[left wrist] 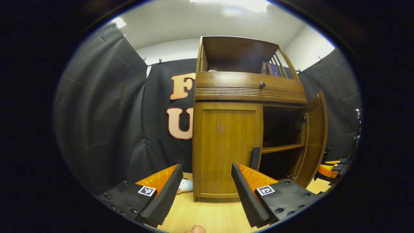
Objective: Open the right door of the double-door shoe cabinet with the right hand, and open the left door with the left hand.
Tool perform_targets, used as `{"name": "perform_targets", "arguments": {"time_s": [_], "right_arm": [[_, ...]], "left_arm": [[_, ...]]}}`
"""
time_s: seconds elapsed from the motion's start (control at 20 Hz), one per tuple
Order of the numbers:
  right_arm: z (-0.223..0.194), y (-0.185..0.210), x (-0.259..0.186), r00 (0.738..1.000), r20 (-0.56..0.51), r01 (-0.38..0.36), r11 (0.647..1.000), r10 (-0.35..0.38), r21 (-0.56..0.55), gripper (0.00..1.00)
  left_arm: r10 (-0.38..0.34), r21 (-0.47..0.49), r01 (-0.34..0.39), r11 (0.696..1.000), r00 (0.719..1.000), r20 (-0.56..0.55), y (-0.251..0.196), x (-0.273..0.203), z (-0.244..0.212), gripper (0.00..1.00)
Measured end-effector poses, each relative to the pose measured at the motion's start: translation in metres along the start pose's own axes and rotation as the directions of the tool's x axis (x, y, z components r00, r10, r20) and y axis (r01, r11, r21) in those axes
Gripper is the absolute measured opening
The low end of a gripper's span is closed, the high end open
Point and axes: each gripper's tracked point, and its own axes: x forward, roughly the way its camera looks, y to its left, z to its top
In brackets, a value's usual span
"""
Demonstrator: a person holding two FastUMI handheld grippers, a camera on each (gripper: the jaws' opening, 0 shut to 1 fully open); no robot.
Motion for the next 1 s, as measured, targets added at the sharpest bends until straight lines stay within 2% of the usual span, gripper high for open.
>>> {"name": "perform_targets", "arguments": {"time_s": [0.2, 0.35, 0.4, 0.45, 0.55, 0.85, 0.9, 1.0], "right_arm": [[-0.001, -0.021, -0.013, 1.0, -0.005, 0.018, 1.0, -0.018, 0.018, 0.09], [-0.001, -0.041, -0.023, 0.999, 0.0, 0.044, 0.999, -0.044, -0.012, 0.06], [0.0, -0.049, -0.026, 0.999, 0.003, 0.053, 0.998, -0.053, -0.015, 0.06], [0.0, -0.057, -0.03, 0.998, 0.002, 0.058, 0.998, -0.058, -0.011, 0.12], [0.001, -0.07, -0.033, 0.998, -0.002, 0.067, 0.998, -0.067, 0.007, 0.0], [0.002, -0.116, -0.043, 0.995, -0.008, 0.098, 0.995, -0.098, 0.003, 0.01], [0.002, -0.124, -0.042, 0.995, -0.009, 0.104, 0.995, -0.104, 0.002, 0.01], [0.002, -0.136, -0.043, 0.994, -0.009, 0.107, 0.994, -0.107, 0.003, 0.01]], "left_arm": [[-0.019, -0.001, 0.019, 1.0, 1.0, -0.002, -0.013, -0.002, -0.002, 0.94], [-0.036, -0.008, 0.036, 0.999, 0.999, -0.005, -0.023, -0.003, -0.004, 0.94], [-0.041, -0.008, 0.041, 0.999, 0.999, -0.005, -0.026, -0.003, -0.005, 0.94], [-0.043, -0.008, 0.043, 0.999, 0.999, -0.005, -0.028, -0.004, -0.005, 0.94], [-0.046, -0.008, 0.046, 0.999, 0.999, -0.004, -0.034, -0.003, -0.004, 0.97], [-0.058, 0.002, 0.058, 0.998, 0.998, -0.01, -0.051, 0.005, -0.006, 0.97], [-0.061, 0.001, 0.061, 0.998, 0.998, -0.013, -0.056, 0.008, -0.006, 0.94], [-0.063, 0.003, 0.063, 0.998, 0.998, -0.018, -0.062, 0.011, -0.005, 0.97]]}}
